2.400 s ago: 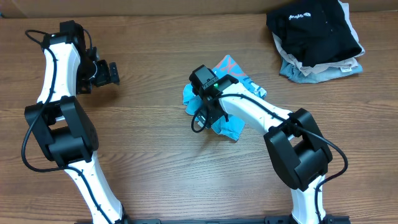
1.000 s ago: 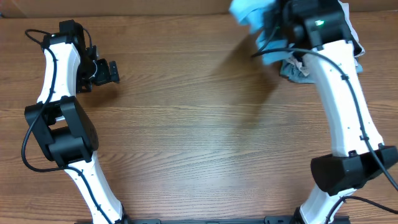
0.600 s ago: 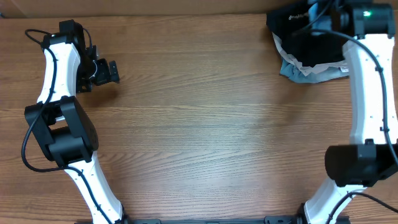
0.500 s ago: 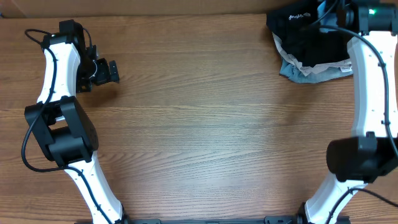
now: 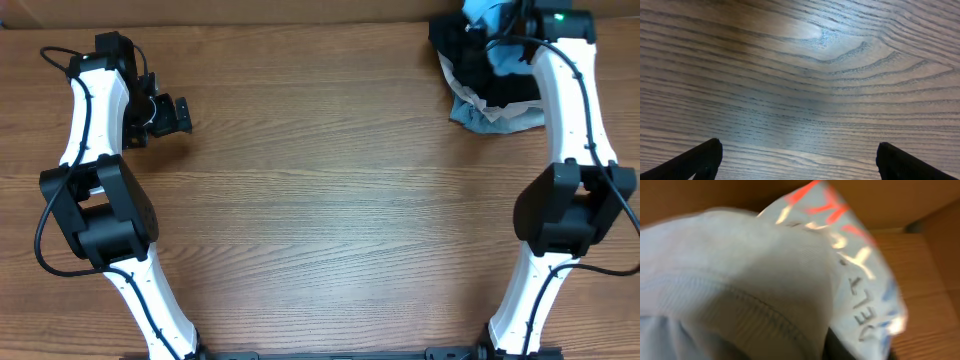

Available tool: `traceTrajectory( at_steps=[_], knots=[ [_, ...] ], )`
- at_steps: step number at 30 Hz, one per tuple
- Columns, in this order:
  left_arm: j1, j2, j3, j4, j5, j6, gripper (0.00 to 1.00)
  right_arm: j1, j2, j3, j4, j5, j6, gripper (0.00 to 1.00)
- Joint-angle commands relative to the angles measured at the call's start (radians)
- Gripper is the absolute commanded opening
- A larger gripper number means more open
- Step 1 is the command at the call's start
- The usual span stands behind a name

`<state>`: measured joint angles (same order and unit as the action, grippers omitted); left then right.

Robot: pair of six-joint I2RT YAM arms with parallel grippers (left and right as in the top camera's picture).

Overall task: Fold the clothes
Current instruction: 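Carry the shirt to the top-right stack and place it on top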

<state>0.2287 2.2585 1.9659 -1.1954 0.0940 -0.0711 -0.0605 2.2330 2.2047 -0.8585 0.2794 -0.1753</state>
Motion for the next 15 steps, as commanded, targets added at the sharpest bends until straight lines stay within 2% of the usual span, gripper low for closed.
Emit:
traceTrajectory(
  at_steps=[1,3,4,7,11,15],
  knots=[
    [-0.007,0.011,-0.002,0.004,0.008,0.011,1.00,0.035,0.016,0.035,-0.026,-0.064,0.008,0.74],
    [-0.007,0.011,-0.002,0.004,0.008,0.011,1.00,0.050,0.003,0.037,-0.038,-0.063,0.036,0.96],
    [-0.007,0.011,-0.002,0.004,0.008,0.011,1.00,0.056,-0.013,0.040,-0.043,-0.064,0.053,1.00],
    [-0.006,0.011,-0.002,0.003,0.007,0.012,1.00,0.060,-0.068,0.090,-0.081,-0.084,0.114,1.00],
    [-0.007,0.011,-0.002,0.002,0.008,0.012,1.00,0.058,-0.163,0.238,-0.204,-0.206,0.120,1.00],
    [-0.007,0.011,-0.002,0.003,0.007,0.012,1.00,0.061,-0.260,0.349,-0.313,-0.239,0.121,1.00]
  ],
)
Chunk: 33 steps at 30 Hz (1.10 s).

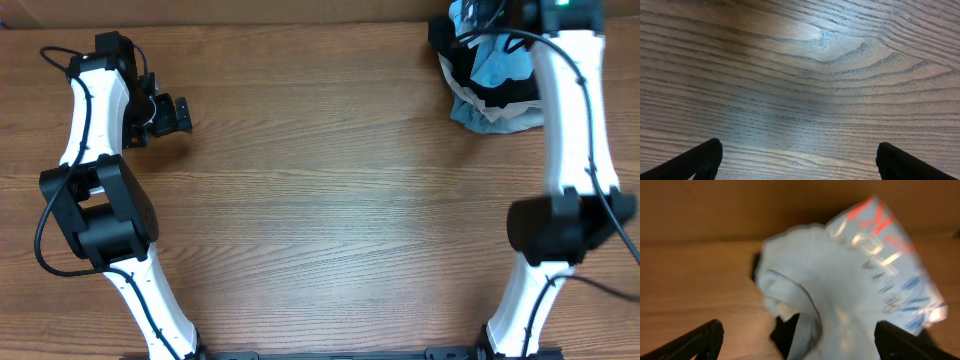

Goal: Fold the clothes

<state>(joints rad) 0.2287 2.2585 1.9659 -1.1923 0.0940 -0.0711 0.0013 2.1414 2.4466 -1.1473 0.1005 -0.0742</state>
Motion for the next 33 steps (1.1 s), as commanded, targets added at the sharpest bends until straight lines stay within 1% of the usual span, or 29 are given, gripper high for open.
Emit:
traceTrajectory(
  at_steps=[1,12,17,22,27,30,33],
  knots=[
    [-0.006,0.011,-0.002,0.000,0.007,0.012,1.00,-0.001,-0.192,0.122,-0.044,-0.063,0.019,1.00],
    [-0.008,0.011,-0.002,0.000,0.007,0.012,1.00,-0.001,-0.415,0.141,-0.251,-0.147,0.023,1.00],
    [-0.008,0.011,-0.002,0.000,0.007,0.012,1.00,-0.001,-0.529,0.141,-0.311,-0.219,0.023,1.00],
    [-0.008,0.011,-0.002,0.000,0.007,0.012,1.00,-0.001,-0.631,0.141,-0.353,-0.250,0.023,1.00],
    [-0.008,0.011,-0.002,0.000,0.007,0.012,1.00,-0.001,-0.692,0.141,-0.472,-0.307,0.023,1.00],
    [-0.008,0.011,-0.002,0.000,0.007,0.012,1.00,-0.001,-0.708,0.140,-0.547,-0.400,0.023,1.00],
    [-0.008,0.011,-0.002,0.000,0.007,0.012,1.00,-0.002,-0.711,0.139,-0.542,-0.436,0.023,1.00]
  ],
)
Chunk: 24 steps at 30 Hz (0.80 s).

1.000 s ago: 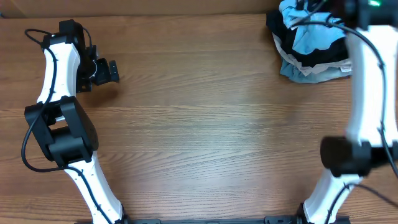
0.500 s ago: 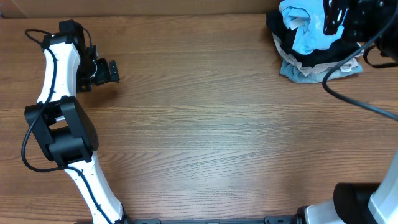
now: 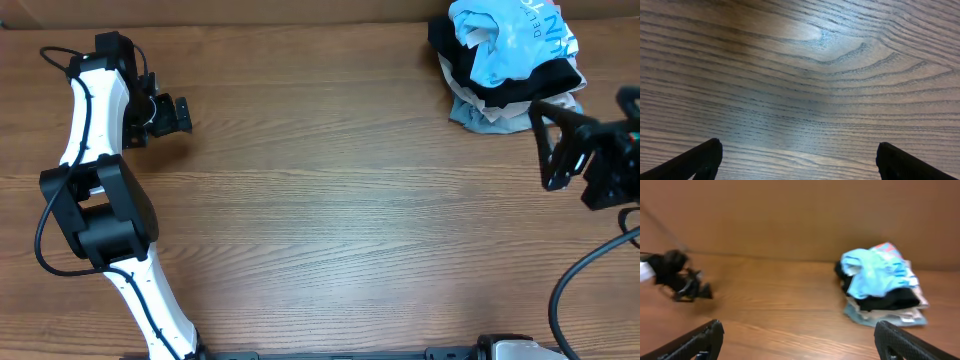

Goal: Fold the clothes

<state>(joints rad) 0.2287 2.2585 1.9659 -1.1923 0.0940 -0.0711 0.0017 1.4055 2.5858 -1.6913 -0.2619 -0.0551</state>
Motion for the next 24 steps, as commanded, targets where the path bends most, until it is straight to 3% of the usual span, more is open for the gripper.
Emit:
traceTrajectory(
  at_steps=[1,18,21,24],
  knots=[
    [-0.008,0.011,-0.002,0.000,0.007,0.012,1.00,-0.002,0.026,0.000,-0.002,-0.073,0.004,1.00],
    [-0.008,0.011,-0.002,0.000,0.007,0.012,1.00,-0.003,0.034,-0.010,-0.002,0.149,-0.005,1.00],
    [-0.008,0.011,-0.002,0.000,0.007,0.012,1.00,-0.003,0.007,-0.074,0.029,0.183,-0.004,1.00],
    [-0.008,0.011,-0.002,0.000,0.007,0.012,1.00,-0.003,-0.067,-0.242,0.173,0.182,-0.004,1.00]
  ],
)
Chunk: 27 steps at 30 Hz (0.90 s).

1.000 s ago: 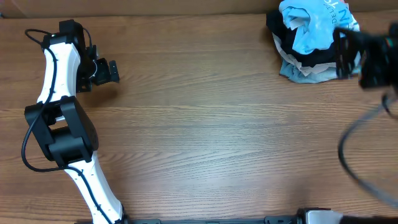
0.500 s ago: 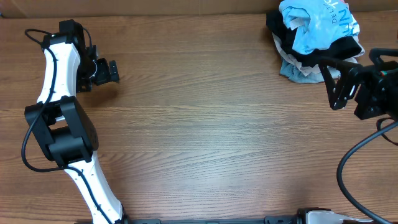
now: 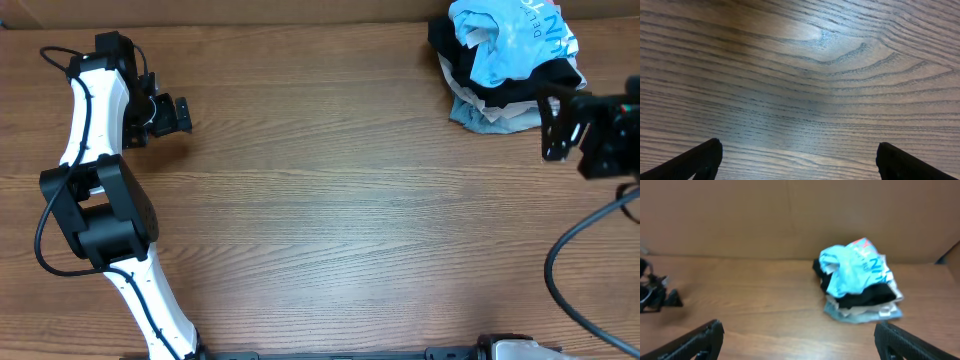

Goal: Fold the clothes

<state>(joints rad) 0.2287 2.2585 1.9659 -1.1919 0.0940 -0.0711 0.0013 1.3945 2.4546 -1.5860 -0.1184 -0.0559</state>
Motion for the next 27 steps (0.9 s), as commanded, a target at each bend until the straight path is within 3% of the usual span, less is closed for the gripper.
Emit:
traceTrajectory(
  at_steps=[1,15,21,27],
  knots=[
    [-0.008,0.011,-0.002,0.000,0.007,0.012,1.00,-0.002,-0.091,-0.188,0.132,0.039,-0.003,1.00],
    [-0.008,0.011,-0.002,0.000,0.007,0.012,1.00,-0.002,-0.828,-1.607,1.123,-0.055,0.021,1.00],
    [-0.008,0.011,-0.002,0.000,0.007,0.012,1.00,-0.002,-1.105,-2.017,1.326,-0.075,0.138,1.00],
    [-0.008,0.011,-0.002,0.000,0.007,0.012,1.00,-0.002,-1.276,-2.261,1.450,-0.135,0.140,1.00]
  ],
)
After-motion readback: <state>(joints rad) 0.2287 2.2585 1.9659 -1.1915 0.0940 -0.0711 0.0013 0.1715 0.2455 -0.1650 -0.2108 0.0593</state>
